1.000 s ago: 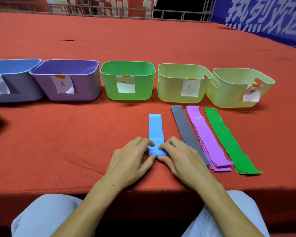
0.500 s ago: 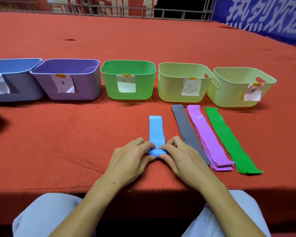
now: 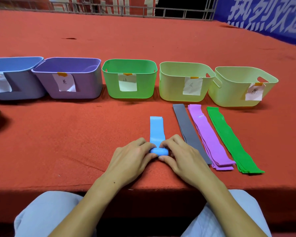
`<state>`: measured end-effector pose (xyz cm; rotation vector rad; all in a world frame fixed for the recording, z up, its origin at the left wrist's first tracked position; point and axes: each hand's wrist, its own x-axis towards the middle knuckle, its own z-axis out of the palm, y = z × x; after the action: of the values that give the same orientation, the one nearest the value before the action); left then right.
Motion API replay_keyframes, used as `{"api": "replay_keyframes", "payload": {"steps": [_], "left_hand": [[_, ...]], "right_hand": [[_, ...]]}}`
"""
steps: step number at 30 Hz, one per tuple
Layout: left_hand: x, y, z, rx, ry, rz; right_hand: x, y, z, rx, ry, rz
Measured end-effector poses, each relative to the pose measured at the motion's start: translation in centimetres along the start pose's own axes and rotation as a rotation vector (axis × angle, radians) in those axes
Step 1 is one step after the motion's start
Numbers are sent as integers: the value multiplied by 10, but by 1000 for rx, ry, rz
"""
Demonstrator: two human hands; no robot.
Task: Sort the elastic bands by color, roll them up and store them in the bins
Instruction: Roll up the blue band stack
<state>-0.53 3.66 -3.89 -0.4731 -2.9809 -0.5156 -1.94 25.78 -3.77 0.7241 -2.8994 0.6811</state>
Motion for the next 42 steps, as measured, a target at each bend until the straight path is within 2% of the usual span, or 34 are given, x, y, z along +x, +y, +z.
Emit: {"api": "replay_keyframes", "payload": {"steps": [6,29,32,34,35,38,42], "left_hand": [[-3,-2,-1,-153,80,12],[1,-8,-2,-72,36,56],[6,-12,-2,-260,74,64],[20,-17,-1,-475,158,33],[33,-21,1,-511,205,3],[75,-32,10,-420,274,-113],[118,-30,18,-272,227,-232]], "right_hand": [[2,1,0,-84,-32,10],[-2,-4,0,-36,1,-30],[0,-3,0,-7,13,-27],[1,-2,1,-1,20,-26],[1,-1,1,-2,21,-25],[2,0,2,18,22,-17],[2,3,3,43,25,-17]]}}
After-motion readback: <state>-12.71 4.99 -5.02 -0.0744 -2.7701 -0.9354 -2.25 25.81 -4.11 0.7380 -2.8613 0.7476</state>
